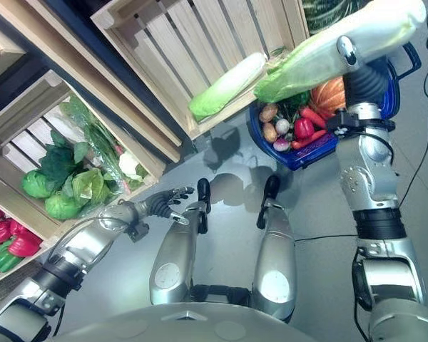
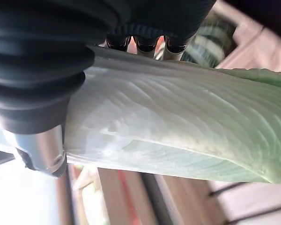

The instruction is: Pick up fruits and vegetables into the basket

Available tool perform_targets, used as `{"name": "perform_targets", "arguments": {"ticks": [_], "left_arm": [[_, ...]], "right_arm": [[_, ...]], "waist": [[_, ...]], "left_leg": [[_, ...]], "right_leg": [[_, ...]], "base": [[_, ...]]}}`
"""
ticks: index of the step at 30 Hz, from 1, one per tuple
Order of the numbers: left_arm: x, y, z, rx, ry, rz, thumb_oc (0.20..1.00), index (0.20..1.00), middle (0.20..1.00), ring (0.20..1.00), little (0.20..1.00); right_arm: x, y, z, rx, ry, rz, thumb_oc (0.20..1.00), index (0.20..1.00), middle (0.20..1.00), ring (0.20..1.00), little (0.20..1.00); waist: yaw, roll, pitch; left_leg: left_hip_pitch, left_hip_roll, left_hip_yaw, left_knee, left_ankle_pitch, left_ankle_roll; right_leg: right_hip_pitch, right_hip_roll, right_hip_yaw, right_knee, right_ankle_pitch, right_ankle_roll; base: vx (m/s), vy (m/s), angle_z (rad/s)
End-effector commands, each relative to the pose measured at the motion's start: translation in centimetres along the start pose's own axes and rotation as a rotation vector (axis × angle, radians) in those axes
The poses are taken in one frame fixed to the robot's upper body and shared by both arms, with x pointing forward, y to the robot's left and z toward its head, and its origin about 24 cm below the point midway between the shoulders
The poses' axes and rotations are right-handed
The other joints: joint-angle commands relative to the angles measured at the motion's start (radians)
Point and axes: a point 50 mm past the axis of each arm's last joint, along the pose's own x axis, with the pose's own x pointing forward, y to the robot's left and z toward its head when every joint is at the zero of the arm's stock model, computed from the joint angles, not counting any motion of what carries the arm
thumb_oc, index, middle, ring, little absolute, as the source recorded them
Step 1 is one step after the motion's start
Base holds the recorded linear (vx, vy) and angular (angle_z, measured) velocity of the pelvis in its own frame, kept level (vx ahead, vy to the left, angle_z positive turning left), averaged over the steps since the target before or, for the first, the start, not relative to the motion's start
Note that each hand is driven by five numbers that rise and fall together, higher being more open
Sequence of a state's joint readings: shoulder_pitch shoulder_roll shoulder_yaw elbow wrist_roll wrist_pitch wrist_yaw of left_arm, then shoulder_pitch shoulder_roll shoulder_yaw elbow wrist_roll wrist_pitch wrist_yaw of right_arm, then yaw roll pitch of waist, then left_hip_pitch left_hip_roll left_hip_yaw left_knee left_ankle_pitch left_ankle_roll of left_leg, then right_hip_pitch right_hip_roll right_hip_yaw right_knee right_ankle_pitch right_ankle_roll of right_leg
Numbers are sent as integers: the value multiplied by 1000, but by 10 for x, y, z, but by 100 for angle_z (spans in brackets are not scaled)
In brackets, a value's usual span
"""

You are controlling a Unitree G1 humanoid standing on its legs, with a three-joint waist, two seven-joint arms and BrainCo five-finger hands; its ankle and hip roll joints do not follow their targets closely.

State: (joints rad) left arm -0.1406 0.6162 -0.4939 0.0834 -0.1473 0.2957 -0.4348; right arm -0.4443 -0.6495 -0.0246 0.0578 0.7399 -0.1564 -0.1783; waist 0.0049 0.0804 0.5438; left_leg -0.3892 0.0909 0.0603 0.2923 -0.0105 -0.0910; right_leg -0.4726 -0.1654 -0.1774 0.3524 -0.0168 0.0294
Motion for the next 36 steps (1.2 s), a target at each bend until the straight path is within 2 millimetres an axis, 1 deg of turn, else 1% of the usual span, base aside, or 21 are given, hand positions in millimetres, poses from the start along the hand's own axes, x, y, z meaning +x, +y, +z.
{"name": "perform_targets", "arguments": {"ticks": [1,4,6,7,8,11,15,16,18,24,28,31,36], "left_arm": [[5,-34,-16,-177,35,-186,1000,1000,1000,1000,1000],[13,-49,-23,-260,77,-230,1000,1000,1000,1000,1000],[18,-55,-30,-323,101,-225,1000,1000,1000,1000,1000],[19,-59,-34,-362,116,-226,1000,1000,1000,1000,1000],[20,-64,-39,-402,126,-235,1000,1000,1000,1000,1000],[23,-71,-44,-450,122,-235,1000,1000,1000,1000,1000],[26,-77,-45,-489,89,-225,1000,1000,1000,1000,1000],[27,-77,-44,-489,79,-223,1000,1000,1000,1000,1000],[29,-79,-42,-512,49,-234,1000,1000,1000,1000,1000],[31,-83,-36,-548,-15,-244,1000,1000,1000,1000,1000],[32,-82,-34,-567,-31,-231,1000,1000,1000,1000,1000],[32,-81,-33,-573,-37,-234,1000,1000,1000,1000,1000],[31,-81,-33,-571,-53,-241,1000,1000,1000,1000,1000]], "right_arm": [[11,-11,57,-126,-289,-68,200,200,200,200,200],[13,-26,57,-252,-291,-194,200,200,200,200,200],[14,-32,55,-311,-280,-264,200,200,200,200,200],[14,-35,53,-330,-263,-290,200,200,200,200,200],[16,-38,50,-373,-248,-327,200,200,200,200,200],[20,-42,47,-392,-226,-379,200,200,200,200,200],[32,-43,41,-381,-180,-426,200,200,200,200,200],[36,-43,40,-362,-160,-425,200,200,200,200,200],[47,-45,35,-268,-84,-419,200,200,200,200,200],[63,-50,18,-83,50,-383,200,200,200,200,200],[70,-48,10,24,90,-334,200,200,200,200,200],[73,-47,3,70,135,-324,200,200,200,200,200],[70,-54,-15,179,246,-363,200,200,200,200,200]], "waist": [[-35,-13,-24],[-43,-20,-24],[-43,-26,-24],[-42,-27,-24],[-38,-26,-24],[-28,-21,-24],[-7,-1,-24],[-3,7,-24],[14,29,-24],[50,78,-24],[69,96,-24],[80,106,-24],[92,119,-24]], "left_leg": [[-45,-19,70,40,-60,61],[-89,-16,78,58,-62,64],[-131,-16,79,75,-63,66],[-133,-17,69,88,-90,61],[-154,-15,72,94,-90,62],[-205,-17,73,111,-91,65],[-278,-22,72,129,-86,66],[-296,-23,72,134,-84,66],[-335,-23,67,147,-80,65],[-423,-32,52,185,-82,71],[-466,-38,45,203,-84,76],[-495,-43,39,215,-83,79],[-525,-47,32,229,-85,82]], "right_leg": [[11,24,-31,79,-106,29],[-40,30,-28,103,-107,26],[-83,32,-29,119,-106,23],[-88,35,-17,137,-132,32],[-112,33,-19,148,-133,30],[-166,28,-23,178,-139,27],[-246,16,-30,216,-144,20],[-267,12,-31,228,-146,18],[-315,0,-34,254,-153,12],[-423,-20,-26,324,-173,-1],[-470,-31,-26,354,-177,-5],[-499,-38,-25,368,-177,-6],[-535,-43,-19,393,-180,-9]], "base": [[-23,-26,-6],[-24,-48,-4],[9,-92,1],[54,-103,4],[68,-75,2],[-12,-68,0],[-6,-37,1],[0,0,0],[0,0,0],[22,12,8],[26,-1,9],[26,0,10],[22,10,7]]}}
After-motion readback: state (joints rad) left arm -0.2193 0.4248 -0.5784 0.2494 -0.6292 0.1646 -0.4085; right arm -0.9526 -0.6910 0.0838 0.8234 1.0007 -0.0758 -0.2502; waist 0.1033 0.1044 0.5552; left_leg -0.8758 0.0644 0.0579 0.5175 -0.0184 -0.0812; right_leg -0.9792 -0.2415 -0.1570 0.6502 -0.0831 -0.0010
